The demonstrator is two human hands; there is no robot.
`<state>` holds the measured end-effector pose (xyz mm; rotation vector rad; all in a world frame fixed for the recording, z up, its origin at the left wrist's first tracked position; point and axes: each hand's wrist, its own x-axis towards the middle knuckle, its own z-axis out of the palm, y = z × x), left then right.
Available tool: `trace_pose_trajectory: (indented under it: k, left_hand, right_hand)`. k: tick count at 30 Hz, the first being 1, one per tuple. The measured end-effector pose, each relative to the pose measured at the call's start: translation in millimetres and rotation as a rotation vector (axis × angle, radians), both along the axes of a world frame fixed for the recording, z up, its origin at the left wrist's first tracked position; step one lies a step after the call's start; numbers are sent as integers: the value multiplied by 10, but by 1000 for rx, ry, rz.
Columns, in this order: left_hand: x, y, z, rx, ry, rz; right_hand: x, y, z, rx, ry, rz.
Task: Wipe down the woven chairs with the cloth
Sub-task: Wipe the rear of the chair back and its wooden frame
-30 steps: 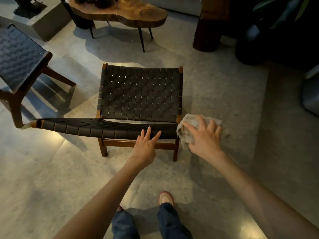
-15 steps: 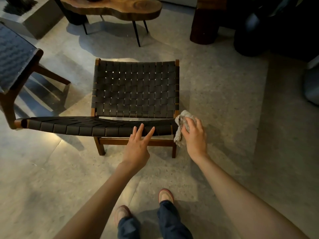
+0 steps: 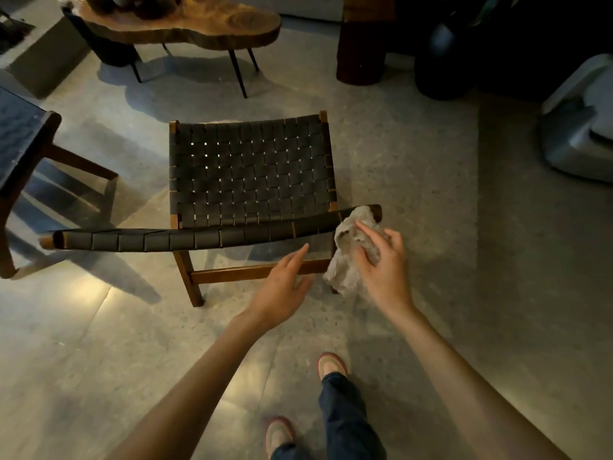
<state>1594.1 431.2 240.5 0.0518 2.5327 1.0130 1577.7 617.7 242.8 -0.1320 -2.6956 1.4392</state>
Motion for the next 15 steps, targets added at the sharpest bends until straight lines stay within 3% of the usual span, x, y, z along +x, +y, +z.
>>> trace_pose_trajectory:
  k: [4, 6, 12, 15]
  left_hand:
    - [226, -68, 237, 506, -132, 68]
    - [318, -98, 266, 627, -230, 128]
    - [311, -250, -88, 426, 48, 55]
    - [129, -289, -458, 366, 91, -37]
  right_hand:
    - [440, -273, 19, -273, -99, 113]
    - [566, -403, -25, -313, -143, 95]
    - [578, -433, -372, -429, -238, 18]
    - [349, -311, -741, -353, -280, 86]
